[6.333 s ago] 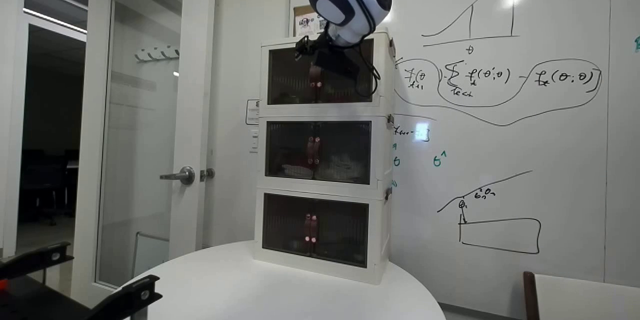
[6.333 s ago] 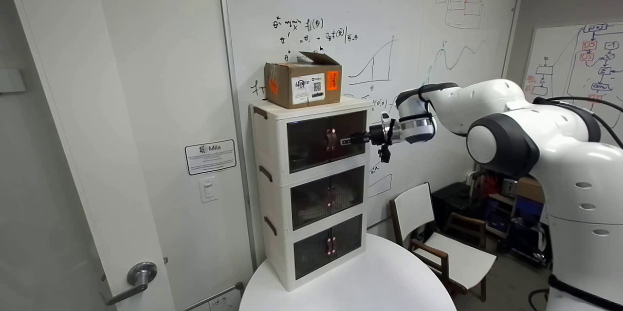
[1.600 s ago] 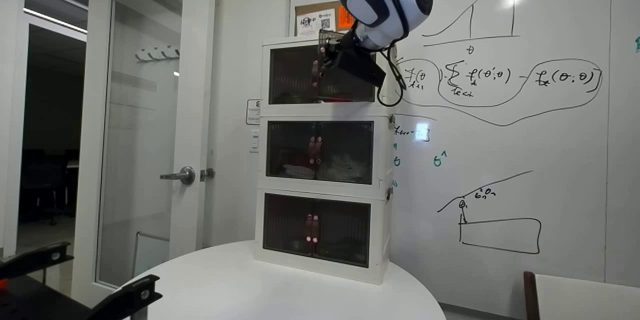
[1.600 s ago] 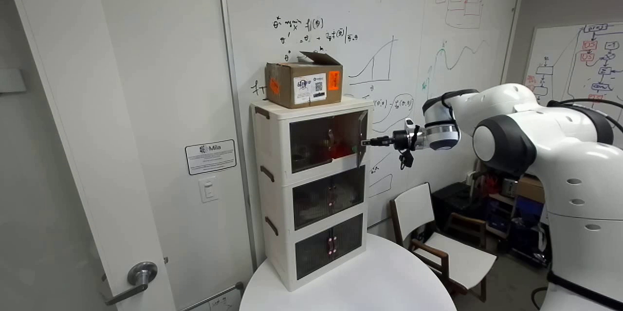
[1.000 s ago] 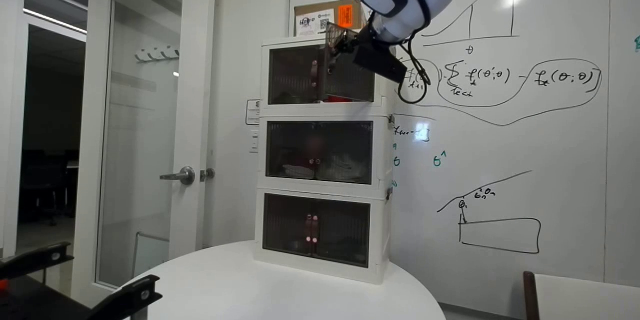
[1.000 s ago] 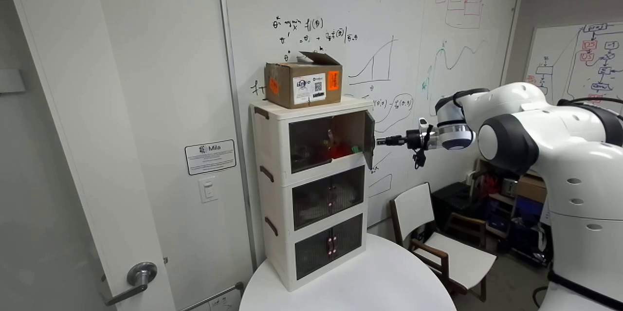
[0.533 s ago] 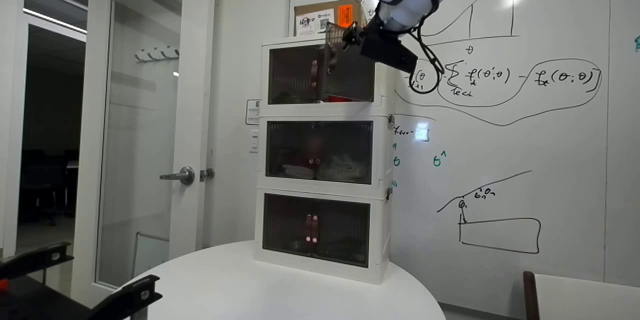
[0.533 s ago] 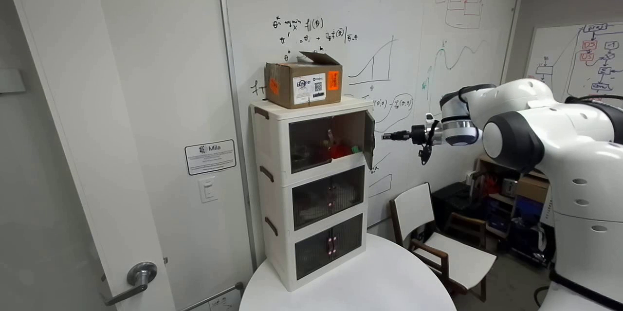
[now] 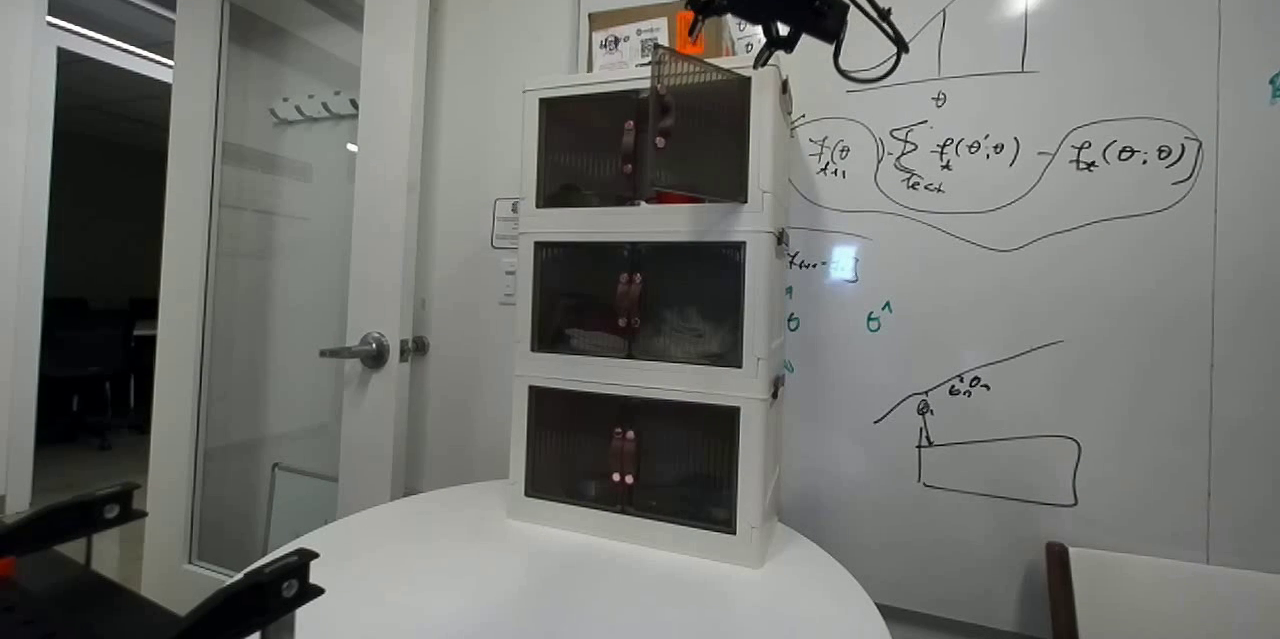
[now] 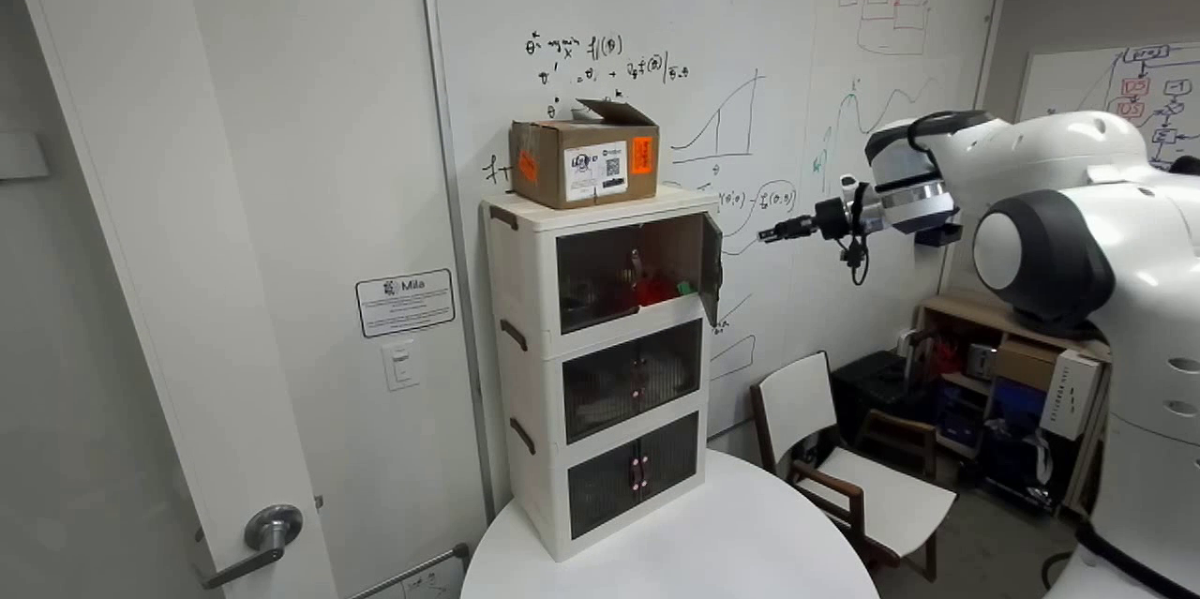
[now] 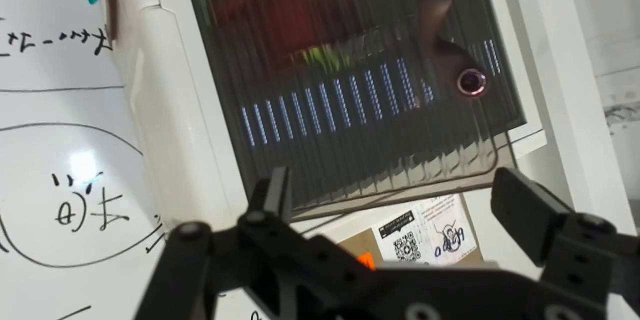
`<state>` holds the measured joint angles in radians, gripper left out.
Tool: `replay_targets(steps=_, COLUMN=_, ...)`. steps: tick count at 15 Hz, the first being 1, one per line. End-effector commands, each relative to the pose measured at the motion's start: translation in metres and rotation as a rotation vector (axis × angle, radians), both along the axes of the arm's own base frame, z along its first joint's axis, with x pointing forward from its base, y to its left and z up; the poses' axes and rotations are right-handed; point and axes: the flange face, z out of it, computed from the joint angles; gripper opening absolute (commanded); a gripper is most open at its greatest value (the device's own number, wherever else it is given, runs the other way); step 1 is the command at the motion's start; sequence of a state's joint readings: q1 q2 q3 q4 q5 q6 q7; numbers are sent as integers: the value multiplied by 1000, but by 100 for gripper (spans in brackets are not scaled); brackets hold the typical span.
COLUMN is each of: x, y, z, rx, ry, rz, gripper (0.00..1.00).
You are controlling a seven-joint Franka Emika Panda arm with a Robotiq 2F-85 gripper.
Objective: Open the top right cabinet door
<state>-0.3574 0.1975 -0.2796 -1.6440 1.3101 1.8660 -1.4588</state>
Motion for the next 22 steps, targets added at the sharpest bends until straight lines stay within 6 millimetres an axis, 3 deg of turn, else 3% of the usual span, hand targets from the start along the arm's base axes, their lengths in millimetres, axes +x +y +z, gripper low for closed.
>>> replay_targets(steps=1, x=-18, y=26, z=56, rx=-85, ry=181, rz=4, gripper=100)
replay_targets(steps=4, x=-19, y=59, z=89, rx=-153, ry=339, rz=28, gripper=100)
replay_targets(steps=9, x=1, y=120, z=126, rx=-305, ry=532, rz=-39, gripper=100)
replay_targets(steps=13, x=7, y=133, z=154, rx=-410, ry=644, rz=-173, gripper=100)
replay_targets(steps=18, x=17, y=151, z=145, rx=-377, ry=825, rz=-127, gripper=100)
replay_targets(steps=22, x=38, y=165, z=131, rx=-346, ry=896, rz=-135, gripper=100)
